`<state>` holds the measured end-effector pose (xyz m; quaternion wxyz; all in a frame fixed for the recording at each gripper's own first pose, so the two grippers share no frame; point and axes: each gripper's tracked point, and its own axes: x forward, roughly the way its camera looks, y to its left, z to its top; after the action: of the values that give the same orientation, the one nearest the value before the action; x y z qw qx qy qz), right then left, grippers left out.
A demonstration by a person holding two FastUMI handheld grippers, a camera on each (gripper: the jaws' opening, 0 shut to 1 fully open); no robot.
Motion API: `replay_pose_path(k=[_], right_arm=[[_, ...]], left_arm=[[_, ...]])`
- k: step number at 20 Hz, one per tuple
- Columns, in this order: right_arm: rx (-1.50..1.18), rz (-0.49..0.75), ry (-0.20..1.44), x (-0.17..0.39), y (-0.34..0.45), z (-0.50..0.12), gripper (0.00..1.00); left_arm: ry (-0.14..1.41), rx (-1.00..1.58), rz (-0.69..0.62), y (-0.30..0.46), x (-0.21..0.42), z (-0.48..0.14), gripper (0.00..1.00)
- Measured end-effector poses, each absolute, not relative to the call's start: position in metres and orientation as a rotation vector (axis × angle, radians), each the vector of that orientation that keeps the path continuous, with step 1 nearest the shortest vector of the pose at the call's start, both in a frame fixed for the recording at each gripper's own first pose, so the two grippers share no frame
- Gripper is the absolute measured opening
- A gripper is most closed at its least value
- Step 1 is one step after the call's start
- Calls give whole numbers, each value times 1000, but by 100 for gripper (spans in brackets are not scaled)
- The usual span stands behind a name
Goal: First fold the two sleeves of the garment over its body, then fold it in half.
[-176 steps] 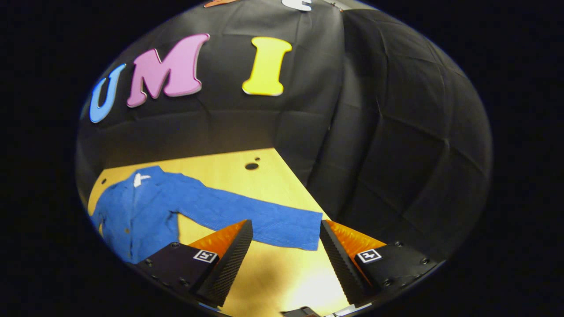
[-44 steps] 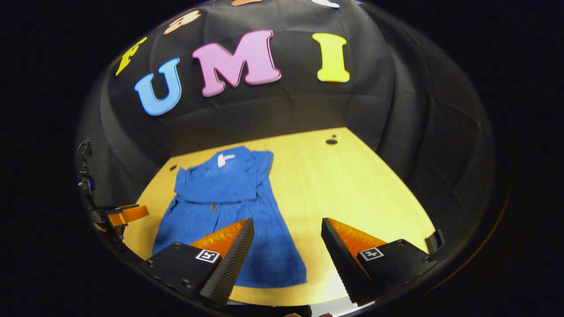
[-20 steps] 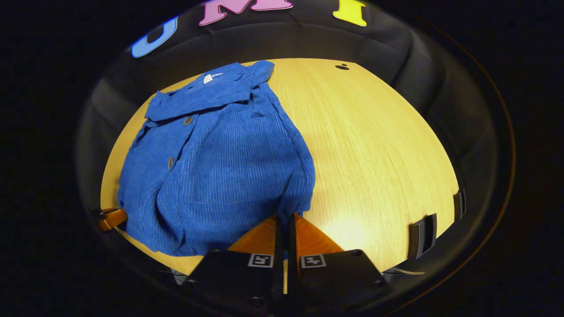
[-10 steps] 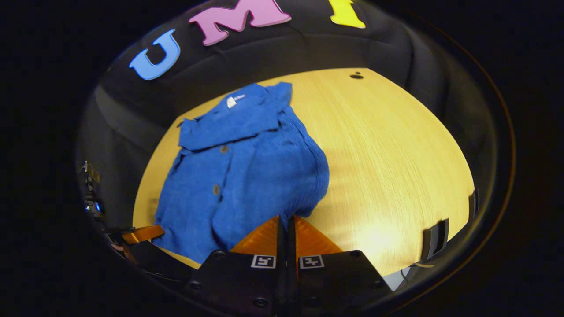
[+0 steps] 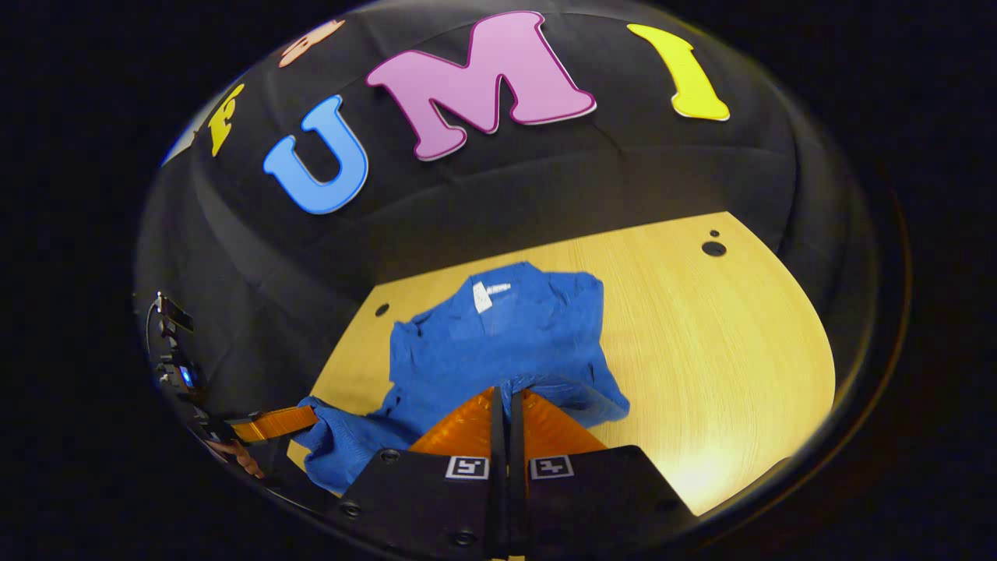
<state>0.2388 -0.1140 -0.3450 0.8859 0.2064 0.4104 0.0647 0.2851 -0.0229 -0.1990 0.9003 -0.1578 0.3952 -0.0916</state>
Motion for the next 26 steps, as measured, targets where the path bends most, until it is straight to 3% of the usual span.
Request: replay_pose_path(k=[6,9,12,13,14,16,17,18,20,23,24,25,26], right_arm=[[472,103,768,388,-149,-378,5],[539,16,778,449,-171,-432,0],[677,-104,837,473,-186,-492,9],[701,-131,859,479,-189,-507,16],[697,-146,870,480,-196,-515,17],[611,-147,843,474,-214,-511,56],[565,-148,810,467,-221,-499,76],[534,-154,779,462,-227,-486,91],[531,-180,700,449,-229,-452,96],[560,-202,603,406,-226,-398,97],[572,-200,605,384,-217,-385,87],[570,-210,617,362,-209,-372,97],[557,-219,620,343,-203,-359,98]], left_arm=[[631,-366,-175,2,457,-190,0],[504,-420,-62,30,546,-226,0],[545,-422,82,60,592,-284,0],[575,-407,129,69,595,-300,4],[591,-387,159,73,594,-306,31],[651,-321,212,84,579,-313,85],[664,-294,217,83,573,-310,79],[665,-259,214,81,564,-299,84],[608,-192,188,65,548,-269,84],[498,-163,79,26,504,-219,85],[470,-155,66,17,482,-202,85],[434,-144,77,10,460,-182,85],[392,-140,73,2,436,-158,85]])
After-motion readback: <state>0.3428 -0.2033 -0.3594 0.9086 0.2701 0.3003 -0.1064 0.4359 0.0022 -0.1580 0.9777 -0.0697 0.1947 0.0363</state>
